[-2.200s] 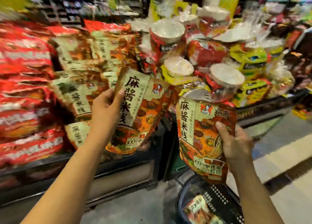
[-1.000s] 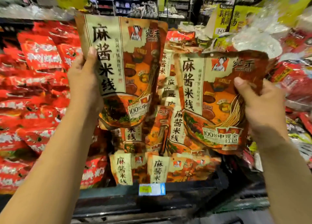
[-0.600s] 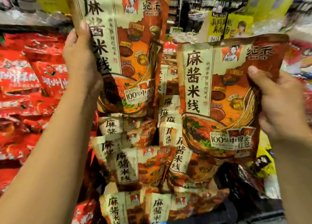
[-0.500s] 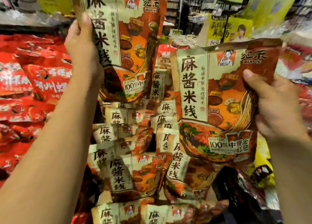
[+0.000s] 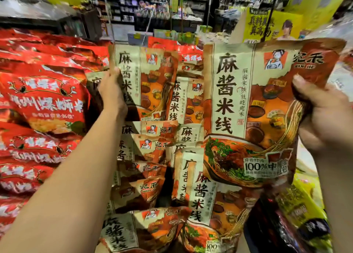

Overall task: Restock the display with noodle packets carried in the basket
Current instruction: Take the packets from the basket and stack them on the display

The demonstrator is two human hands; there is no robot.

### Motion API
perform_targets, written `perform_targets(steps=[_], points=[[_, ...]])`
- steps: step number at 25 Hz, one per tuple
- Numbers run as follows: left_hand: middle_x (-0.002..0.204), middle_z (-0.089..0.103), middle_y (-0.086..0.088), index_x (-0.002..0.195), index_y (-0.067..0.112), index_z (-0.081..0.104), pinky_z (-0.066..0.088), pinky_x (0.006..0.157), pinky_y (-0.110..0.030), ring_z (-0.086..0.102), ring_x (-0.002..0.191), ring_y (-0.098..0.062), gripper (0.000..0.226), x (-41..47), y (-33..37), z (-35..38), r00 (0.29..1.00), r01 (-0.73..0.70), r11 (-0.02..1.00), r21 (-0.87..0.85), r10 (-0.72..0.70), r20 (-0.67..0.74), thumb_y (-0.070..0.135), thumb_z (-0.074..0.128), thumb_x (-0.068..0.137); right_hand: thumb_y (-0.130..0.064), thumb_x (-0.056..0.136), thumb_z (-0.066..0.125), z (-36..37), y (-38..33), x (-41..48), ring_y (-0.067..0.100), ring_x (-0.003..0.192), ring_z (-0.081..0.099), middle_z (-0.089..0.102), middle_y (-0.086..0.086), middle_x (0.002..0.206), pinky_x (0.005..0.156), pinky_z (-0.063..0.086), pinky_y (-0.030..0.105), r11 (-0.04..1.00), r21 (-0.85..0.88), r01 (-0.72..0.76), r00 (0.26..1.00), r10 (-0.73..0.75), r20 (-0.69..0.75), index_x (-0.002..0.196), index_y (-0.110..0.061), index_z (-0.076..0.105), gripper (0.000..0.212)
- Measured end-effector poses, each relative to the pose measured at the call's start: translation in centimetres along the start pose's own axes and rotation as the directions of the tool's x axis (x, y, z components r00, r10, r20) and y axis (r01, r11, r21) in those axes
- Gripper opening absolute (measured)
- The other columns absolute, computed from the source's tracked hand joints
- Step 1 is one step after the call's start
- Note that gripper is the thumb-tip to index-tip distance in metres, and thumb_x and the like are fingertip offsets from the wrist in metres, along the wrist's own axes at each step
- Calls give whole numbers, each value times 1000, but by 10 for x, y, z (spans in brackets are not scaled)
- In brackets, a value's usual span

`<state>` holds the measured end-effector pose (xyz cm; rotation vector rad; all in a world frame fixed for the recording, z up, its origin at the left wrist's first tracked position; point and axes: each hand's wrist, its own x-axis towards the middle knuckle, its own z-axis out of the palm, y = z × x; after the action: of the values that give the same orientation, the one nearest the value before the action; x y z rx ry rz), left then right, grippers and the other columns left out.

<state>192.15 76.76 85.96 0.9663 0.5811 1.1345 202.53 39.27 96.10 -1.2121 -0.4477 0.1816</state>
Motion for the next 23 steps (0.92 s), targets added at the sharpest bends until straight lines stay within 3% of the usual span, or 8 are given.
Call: perform_targets(steps=[2,4,6,8,11,17,19,23], points=[[100,73,-5,76,20,76,49,101,-46,67,102,-24,14,-13,-4,-3,991,69,996,54,-63,-115,33,74,72,-11,97,52,-3,4,10,21,97,72,77,1,97,75,59,33,1000,4,-17,1000,17,5,109,-11,64,17],[81,65,1,69,21,68,48,86,-34,59,80,-15,14,-21,-1,0,985,101,978,180,-73,-156,21,71,83,-13,96,54,-5,8,17,22,99,72,77,2,100,77,59,34,1000,2,-27,999,27,17,111,-11,64,18],[73,54,2,68,22,59,43,68,-29,50,67,-13,20,-23,5,1,997,62,943,326,-43,-63,14,69,84,-19,90,59,-7,10,20,23,101,71,76,2,102,77,59,34,999,20,-41,999,40,30,113,-12,64,24],[79,55,-2,80,19,57,45,55,-23,53,67,-19,19,-27,21,-2,999,0,882,470,-25,47,14,76,79,-20,87,61,-9,10,20,21,99,72,77,1,100,75,59,33,999,32,-44,998,43,35,111,-13,64,25],[101,65,-4,104,15,61,49,60,-27,62,87,-18,46,-32,46,-2,962,-174,697,695,-32,272,25,88,69,-11,96,52,-10,7,14,15,89,74,77,-3,90,71,59,29,999,30,-27,999,26,20,104,-13,64,14],[86,67,-4,92,9,70,56,75,-36,64,84,-23,30,-49,79,47,828,-502,173,847,-185,529,33,80,76,-10,96,54,-17,2,1,15,88,74,77,-2,89,72,59,30,998,47,-30,1000,30,7,102,-12,65,13],[76,67,-4,82,7,72,55,70,-34,65,77,-24,24,-54,74,46,801,-552,190,812,-148,580,31,76,81,-10,96,54,-19,0,-4,14,87,74,77,-2,87,71,59,30,998,53,-30,1000,29,3,101,-13,65,12],[80,68,7,102,14,74,54,75,-33,62,76,-14,21,-57,72,3,885,-432,532,728,96,455,23,75,84,-10,96,54,-23,-1,-11,13,83,74,77,-3,85,69,59,29,997,65,-38,999,38,-1,102,-13,64,13]])
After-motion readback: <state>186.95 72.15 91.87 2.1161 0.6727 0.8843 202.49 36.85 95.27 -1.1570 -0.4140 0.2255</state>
